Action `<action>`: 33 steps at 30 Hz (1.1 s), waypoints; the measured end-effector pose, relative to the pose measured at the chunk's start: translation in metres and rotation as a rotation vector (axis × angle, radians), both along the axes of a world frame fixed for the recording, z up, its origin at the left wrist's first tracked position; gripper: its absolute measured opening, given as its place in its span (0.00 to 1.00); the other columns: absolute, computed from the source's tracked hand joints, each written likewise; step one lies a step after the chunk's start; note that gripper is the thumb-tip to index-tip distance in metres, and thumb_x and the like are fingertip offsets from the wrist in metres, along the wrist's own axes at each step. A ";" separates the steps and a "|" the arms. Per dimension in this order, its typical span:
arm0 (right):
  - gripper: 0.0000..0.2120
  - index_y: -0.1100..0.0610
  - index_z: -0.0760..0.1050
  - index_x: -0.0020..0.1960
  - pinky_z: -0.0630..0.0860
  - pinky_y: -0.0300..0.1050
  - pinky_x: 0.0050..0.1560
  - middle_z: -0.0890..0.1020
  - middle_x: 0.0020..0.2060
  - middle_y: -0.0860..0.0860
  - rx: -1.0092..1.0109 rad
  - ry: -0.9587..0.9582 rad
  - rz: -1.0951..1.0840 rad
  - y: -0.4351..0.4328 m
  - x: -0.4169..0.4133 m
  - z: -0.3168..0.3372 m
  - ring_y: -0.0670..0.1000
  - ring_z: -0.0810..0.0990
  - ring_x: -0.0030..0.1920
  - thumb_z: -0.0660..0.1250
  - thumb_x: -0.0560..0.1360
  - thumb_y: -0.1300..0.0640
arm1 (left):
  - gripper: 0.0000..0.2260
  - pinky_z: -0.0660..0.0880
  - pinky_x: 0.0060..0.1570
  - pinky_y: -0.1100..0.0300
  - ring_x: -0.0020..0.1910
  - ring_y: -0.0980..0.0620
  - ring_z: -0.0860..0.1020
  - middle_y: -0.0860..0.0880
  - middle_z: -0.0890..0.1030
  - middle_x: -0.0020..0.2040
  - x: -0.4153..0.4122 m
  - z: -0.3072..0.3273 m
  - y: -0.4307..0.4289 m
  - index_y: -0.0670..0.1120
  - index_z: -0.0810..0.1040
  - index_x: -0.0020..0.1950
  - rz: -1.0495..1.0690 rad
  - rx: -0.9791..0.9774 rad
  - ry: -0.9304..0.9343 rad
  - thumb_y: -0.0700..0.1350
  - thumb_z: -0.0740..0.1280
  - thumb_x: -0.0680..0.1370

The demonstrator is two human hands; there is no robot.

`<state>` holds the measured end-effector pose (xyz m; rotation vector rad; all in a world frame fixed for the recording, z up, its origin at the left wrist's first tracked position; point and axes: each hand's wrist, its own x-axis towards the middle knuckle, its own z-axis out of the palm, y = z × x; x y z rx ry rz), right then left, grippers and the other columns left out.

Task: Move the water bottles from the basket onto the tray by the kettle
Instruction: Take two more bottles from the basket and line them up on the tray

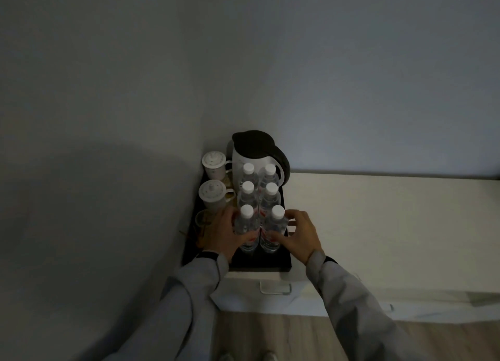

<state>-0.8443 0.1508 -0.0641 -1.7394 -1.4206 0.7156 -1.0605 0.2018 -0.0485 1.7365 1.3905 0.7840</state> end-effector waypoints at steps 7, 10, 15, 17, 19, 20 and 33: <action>0.22 0.46 0.72 0.56 0.82 0.50 0.47 0.74 0.53 0.49 0.037 -0.015 -0.025 -0.004 0.008 0.008 0.50 0.80 0.51 0.78 0.66 0.48 | 0.26 0.80 0.59 0.46 0.57 0.57 0.80 0.51 0.81 0.60 -0.008 -0.005 0.018 0.53 0.75 0.61 -0.128 -0.045 0.000 0.44 0.81 0.67; 0.21 0.47 0.73 0.55 0.82 0.52 0.47 0.75 0.52 0.50 0.031 -0.023 -0.033 -0.003 0.005 0.009 0.51 0.81 0.49 0.78 0.67 0.47 | 0.27 0.80 0.58 0.51 0.57 0.55 0.79 0.53 0.79 0.60 -0.007 -0.007 0.018 0.55 0.75 0.61 -0.114 0.018 0.037 0.47 0.82 0.66; 0.21 0.50 0.74 0.55 0.81 0.51 0.48 0.76 0.51 0.51 0.024 -0.047 -0.064 -0.003 -0.002 0.008 0.52 0.81 0.47 0.78 0.67 0.46 | 0.25 0.79 0.56 0.52 0.56 0.53 0.78 0.54 0.75 0.57 -0.002 -0.007 0.015 0.57 0.74 0.59 -0.095 0.081 0.036 0.50 0.80 0.67; 0.21 0.50 0.74 0.54 0.80 0.50 0.48 0.76 0.50 0.52 0.011 -0.061 -0.076 -0.002 -0.003 0.010 0.53 0.81 0.46 0.78 0.67 0.46 | 0.24 0.78 0.60 0.47 0.59 0.48 0.77 0.50 0.76 0.59 -0.001 -0.005 0.020 0.53 0.76 0.61 -0.141 0.098 0.058 0.46 0.80 0.67; 0.23 0.50 0.74 0.54 0.80 0.49 0.47 0.75 0.50 0.51 -0.014 -0.070 -0.085 -0.002 -0.004 0.011 0.53 0.81 0.45 0.78 0.66 0.43 | 0.25 0.76 0.62 0.46 0.61 0.46 0.76 0.51 0.75 0.58 -0.002 -0.003 0.023 0.50 0.77 0.62 -0.164 0.104 0.067 0.43 0.79 0.68; 0.24 0.50 0.73 0.54 0.80 0.49 0.46 0.75 0.50 0.51 -0.031 -0.070 -0.095 -0.001 -0.005 0.012 0.53 0.80 0.45 0.78 0.65 0.41 | 0.25 0.75 0.62 0.47 0.61 0.46 0.76 0.51 0.74 0.57 -0.003 -0.002 0.024 0.49 0.77 0.63 -0.165 0.107 0.070 0.43 0.79 0.68; 0.23 0.56 0.77 0.60 0.81 0.49 0.54 0.78 0.52 0.57 -0.038 -0.091 0.109 0.010 0.006 0.018 0.55 0.81 0.50 0.77 0.69 0.49 | 0.26 0.73 0.61 0.50 0.59 0.46 0.75 0.50 0.74 0.57 -0.003 0.000 0.025 0.47 0.76 0.64 -0.182 0.152 0.124 0.45 0.80 0.68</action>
